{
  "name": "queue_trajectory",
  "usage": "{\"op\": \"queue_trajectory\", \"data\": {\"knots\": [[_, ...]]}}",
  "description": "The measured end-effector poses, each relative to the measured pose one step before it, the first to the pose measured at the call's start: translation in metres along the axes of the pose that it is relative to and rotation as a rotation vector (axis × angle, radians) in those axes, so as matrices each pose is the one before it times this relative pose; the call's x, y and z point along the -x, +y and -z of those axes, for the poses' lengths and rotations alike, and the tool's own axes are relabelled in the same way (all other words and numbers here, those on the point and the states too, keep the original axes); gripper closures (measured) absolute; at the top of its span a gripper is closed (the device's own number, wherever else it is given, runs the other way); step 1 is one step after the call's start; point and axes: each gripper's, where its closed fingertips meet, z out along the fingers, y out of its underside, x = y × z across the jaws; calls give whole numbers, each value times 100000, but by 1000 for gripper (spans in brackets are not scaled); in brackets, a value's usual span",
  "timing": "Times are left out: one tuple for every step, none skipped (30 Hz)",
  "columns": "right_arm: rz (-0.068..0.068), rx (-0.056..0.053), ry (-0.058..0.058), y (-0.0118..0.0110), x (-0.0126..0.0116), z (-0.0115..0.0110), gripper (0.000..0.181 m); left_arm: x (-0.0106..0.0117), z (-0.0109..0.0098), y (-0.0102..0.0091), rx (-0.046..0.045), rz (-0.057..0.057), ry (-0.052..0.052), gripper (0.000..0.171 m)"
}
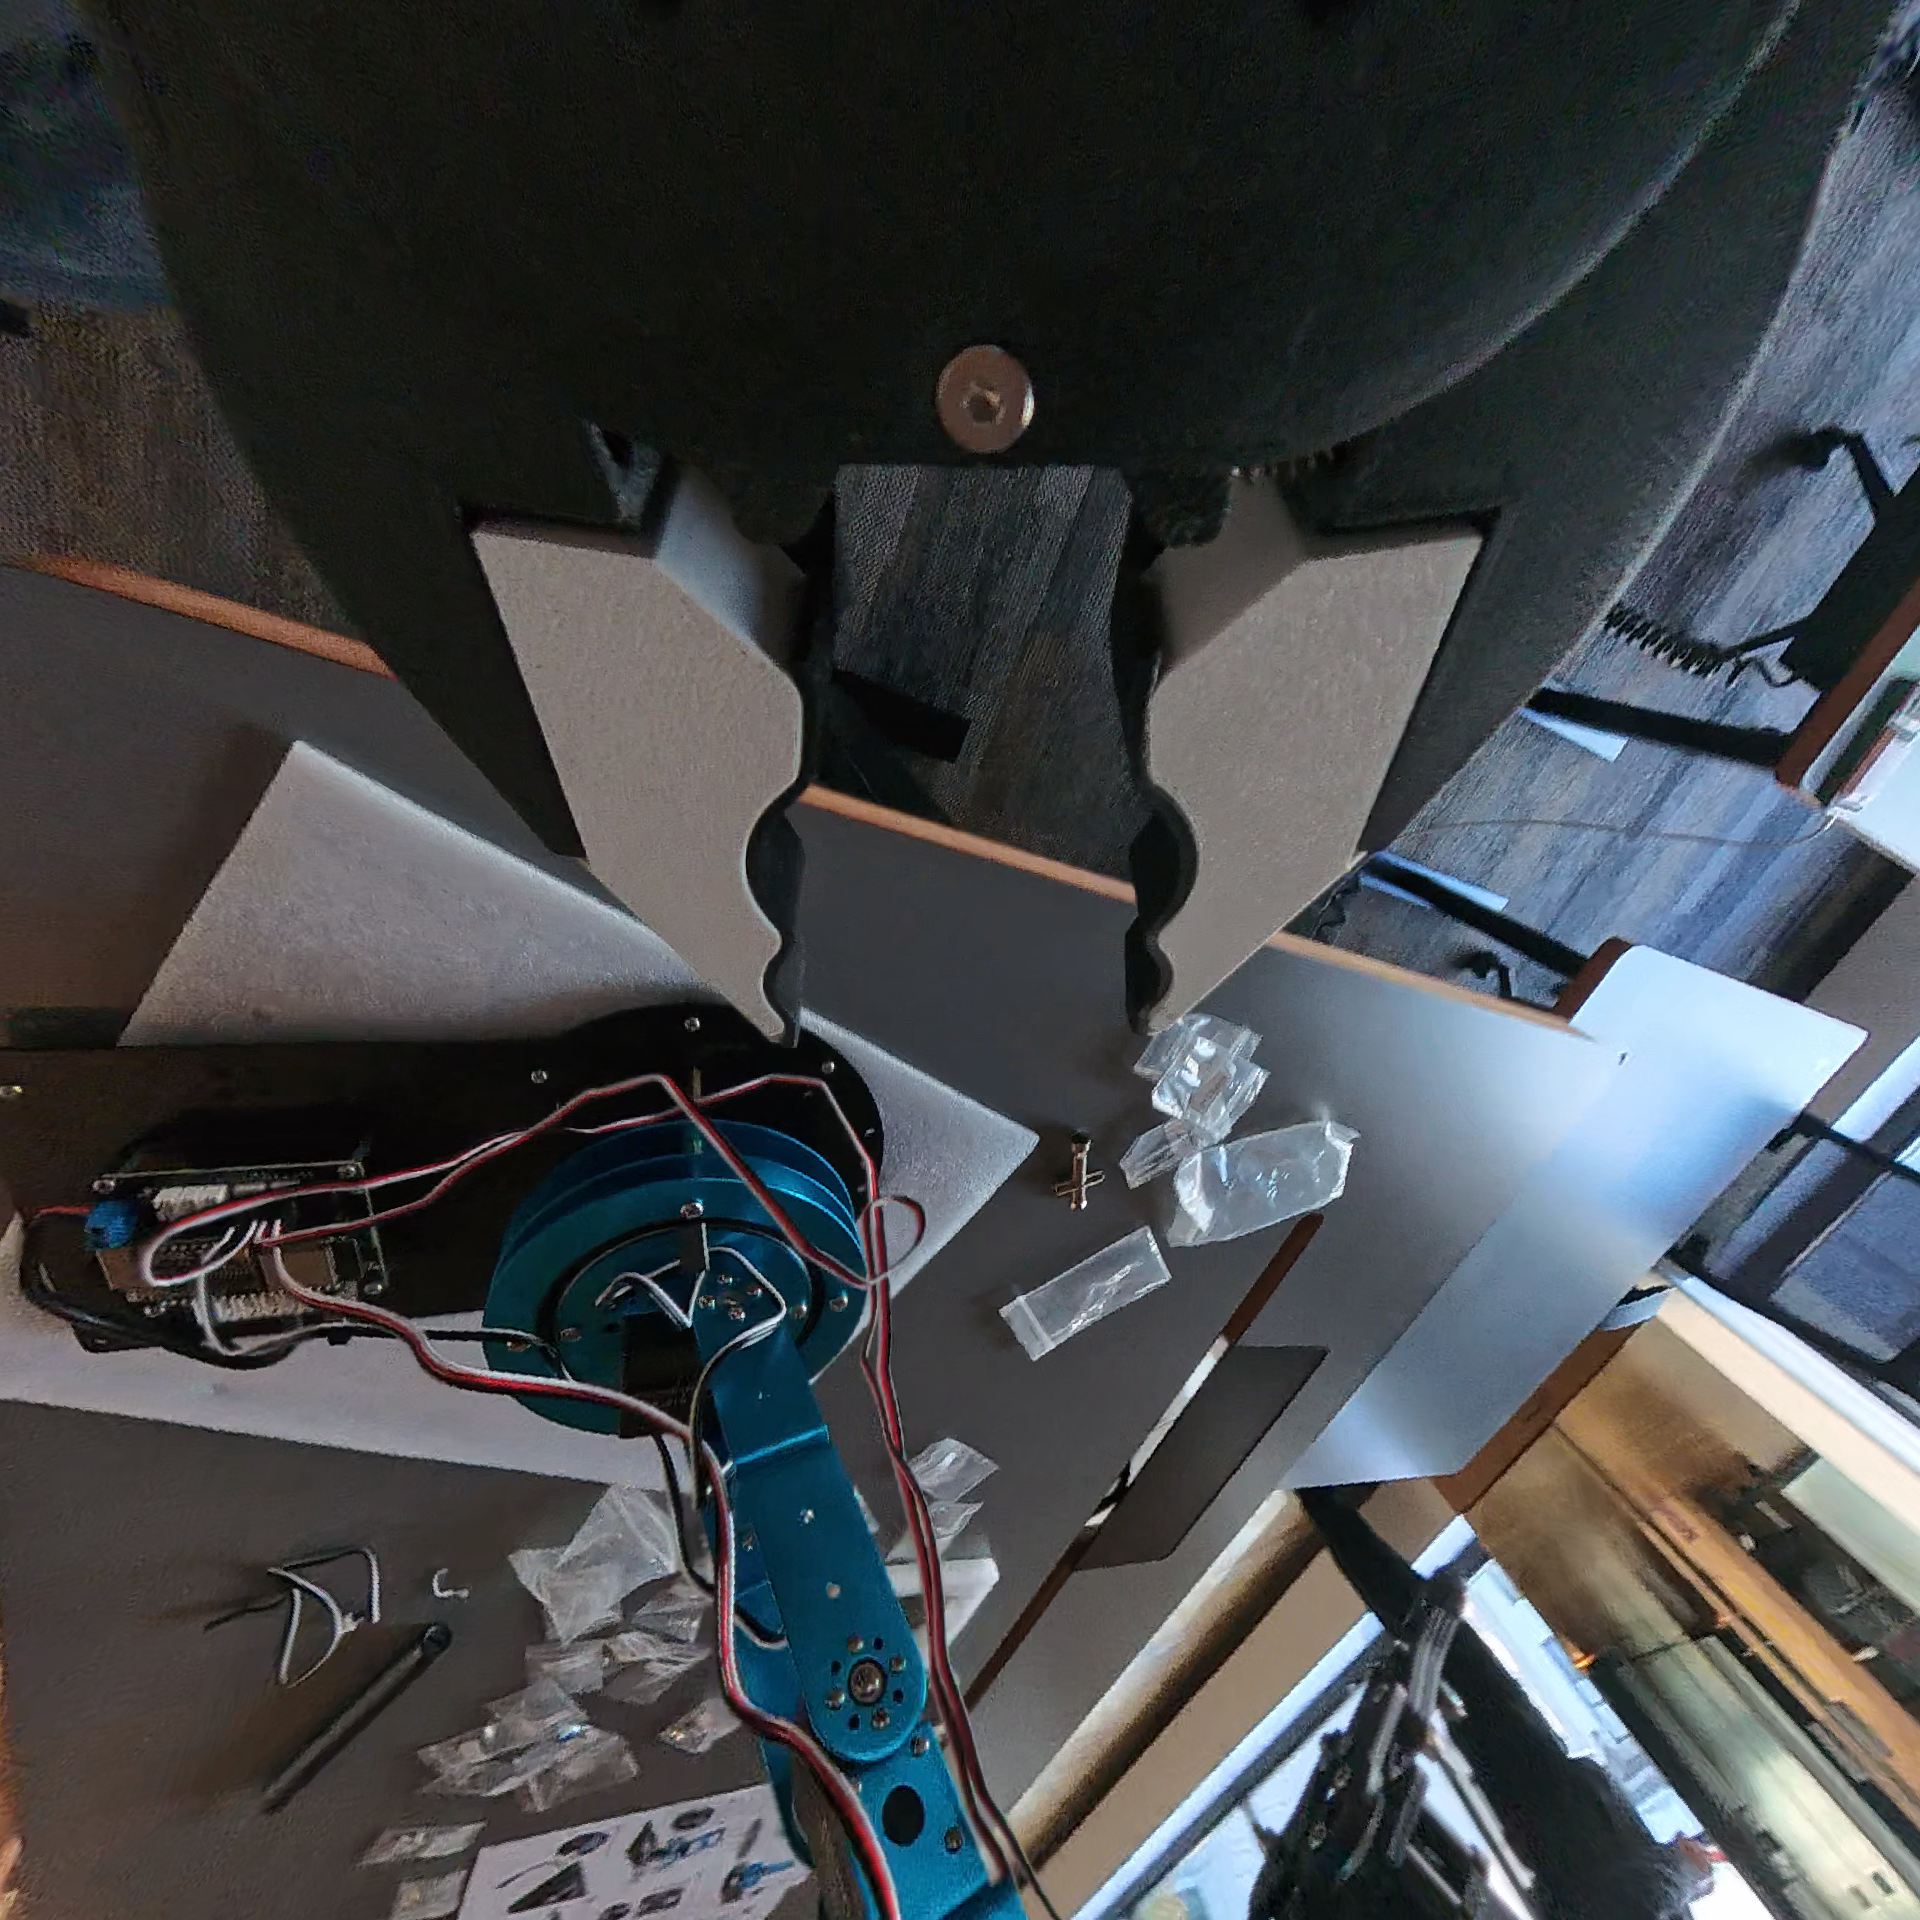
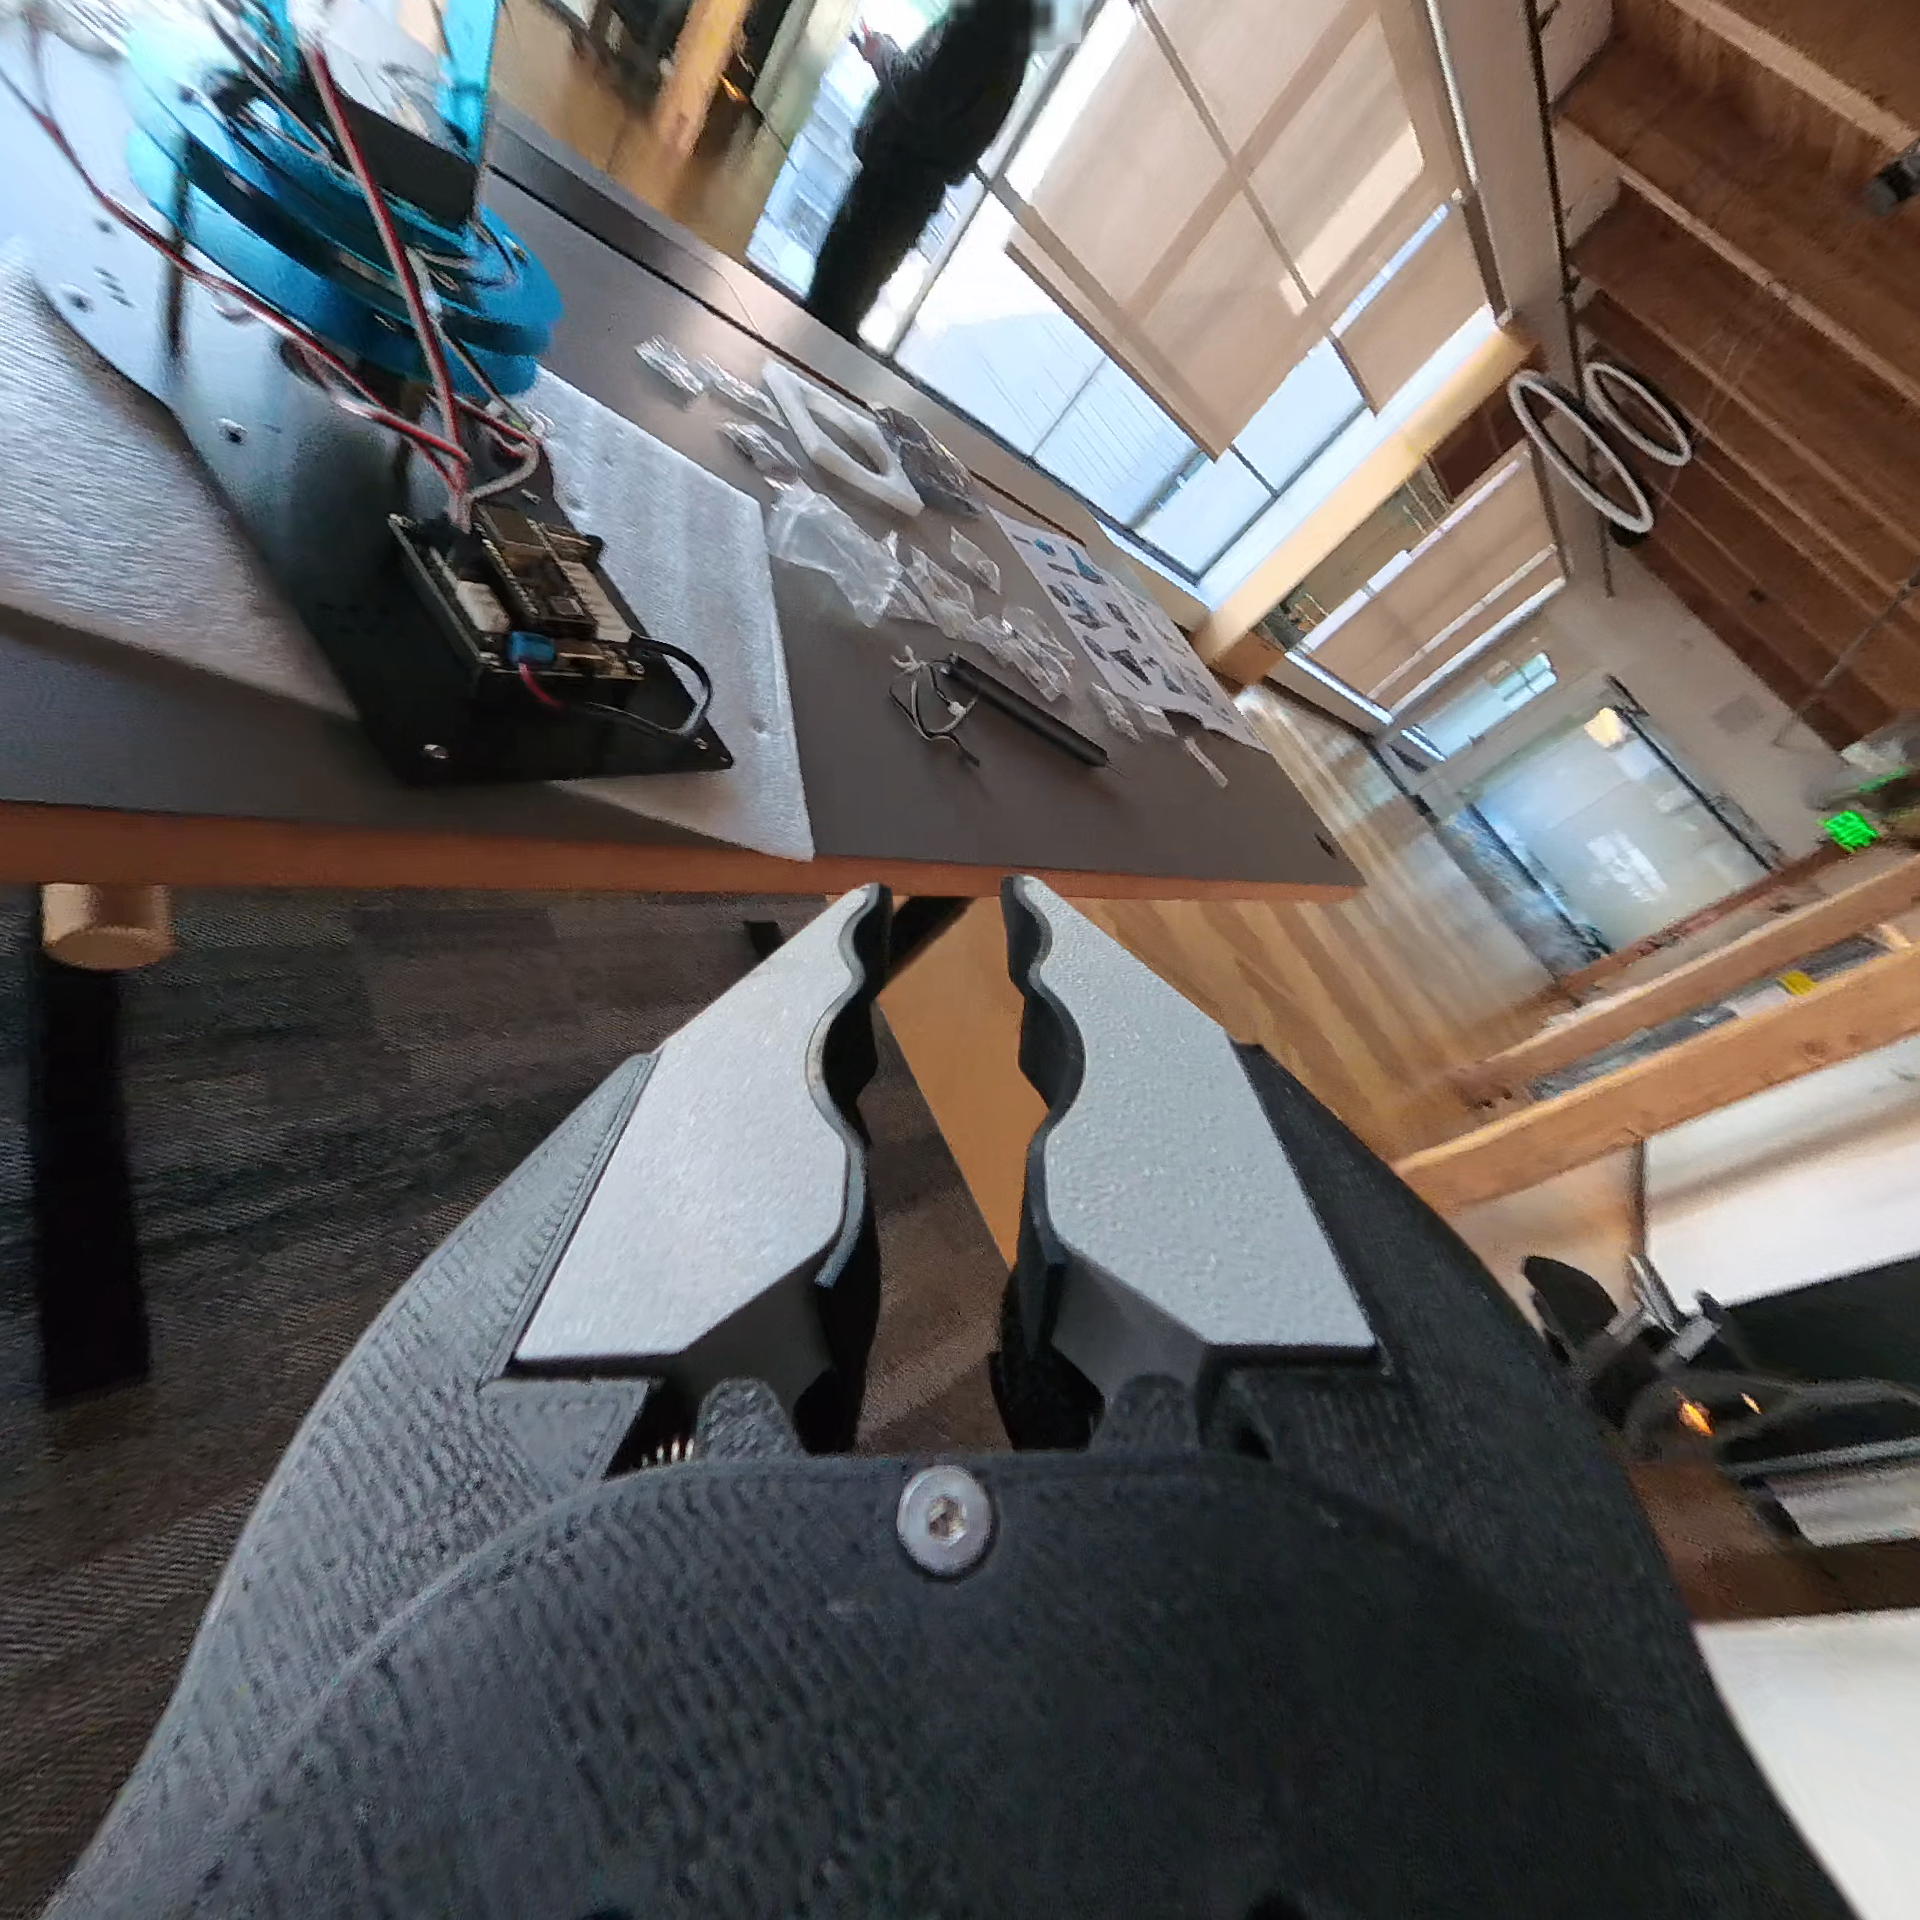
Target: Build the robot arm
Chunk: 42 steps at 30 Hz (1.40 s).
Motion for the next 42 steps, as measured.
{"op": "queue_trajectory", "data": {"knots": [[-363,-2331,-1761,-171,-1,490,162,-226,678,255,889,483,-2030,111],[540,-2070,-1330,-259,-74,324,162,-209,663,278,687,858,-1740,110],[950,-1781,-1487,-297,-65,167,162,-184,661,271,375,1281,-1363,110],[776,-1346,-1334,-297,-95,6,162,-211,634,283,213,1566,-662,110],[511,-1476,-960,-331,-111,-75,162,-198,594,317,239,1594,-156,110],[0,-1805,-999,-402,-26,-174,163,-112,507,389,548,1263,-12,110],[-806,-1683,-1492,-379,118,-262,163,25,409,470,925,975,-79,110],[-1673,-1570,-1931,-369,273,-346,164,188,295,516,886,1091,-69,110],[-2456,-1739,-2409,-408,398,-407,164,316,166,497,75,1463,150,110],[-2784,-2201,-2794,-481,495,-383,164,383,24,448,-1062,1925,497,111],[-2621,-2830,-2744,-579,487,-379,164,320,-161,450,-1858,2573,1660,111],[-2721,-2908,-2401,-622,390,-374,165,33,-364,410,-2640,3779,4126,111],[-2831,-2850,-2044,-675,293,-397,166,-253,-533,305,-3684,4956,6955,111],[-3483,-3878,-1716,-908,190,-402,165,-326,-678,177,-4796,5303,8784,115],[-6740,-5765,-1318,-1287,17,-392,165,-70,-748,179,-4730,5197,8123,116],[-9905,-7571,-2021,-1612,8,-412,164,242,-694,243,-3897,4524,6118,114],[-10191,-8164,-2896,-1660,157,-498,162,298,-544,218,-3863,2641,4833,115],[-8173,-7750,-2658,-1460,208,-648,160,469,-315,197,-3846,1297,2185,114],[-4953,-6038,-1983,-982,241,-778,158,553,-100,179,-3880,-156,275,112],[-2430,-3725,-584,-456,146,-801,157,371,39,254,-3738,-1518,409,114],[-482,-2522,15,-87,163,-684,157,320,92,473,-2406,-1527,266,116],[572,-1979,925,141,119,-536,158,424,95,687,-1163,-803,-432,117],[462,-1321,1322,263,113,-397,159,479,87,761,-640,-63,-555,117],[431,-715,592,303,263,-276,159,471,71,772,-558,754,-188,118],[924,-270,-67,293,383,-226,160,482,26,704,-782,1432,172,119],[1316,402,-197,332,388,-214,161,497,12,671,-729,1670,326,121],[1452,1019,74,369,318,-227,162,597,16,613,-638,1541,-272,123],[1169,1076,19,347,299,-247,162,697,24,511,-791,1098,-1011,123],[416,702,5,303,265,-233,164,677,28,450,-707,627,-1077,124],[-103,357,-185,267,245,-247,166,566,19,401,-480,326,-573,125],[-291,914,-169,379,189,-294,167,485,6,312,-605,324,-342,127],[-293,1612,57,512,98,-318,167,487,23,279,-618,202,-621,128],[-17,1245,325,502,10,-323,168,511,21,300,-355,-202,-1010,129],[289,854,361,490,-11,-341,170,513,33,344,16,-292,-1315,130],[-31,1161,225,536,-16,-368,171,494,61,369,330,-84,-1315,131],[-646,1649,-67,561,8,-408,171,373,67,320,131,208,-822,131],[-290,1568,-165,510,13,-388,171,220,62,252,-107,587,-99,132],[337,1607,-81,497,-3,-358,172,63,52,214,56,802,544,133],[686,1602,215,444,-59,-305,172,-32,43,127,50,661,812,135],[964,1210,480,323,-117,-241,172,-72,18,21,-16,523,710,137],[439,1022,266,222,-134,-210,172,-114,-15,-93,186,462,670,139],[-228,833,-323,117,-108,-194,173,-172,-54,-178,445,276,829,140]]}}
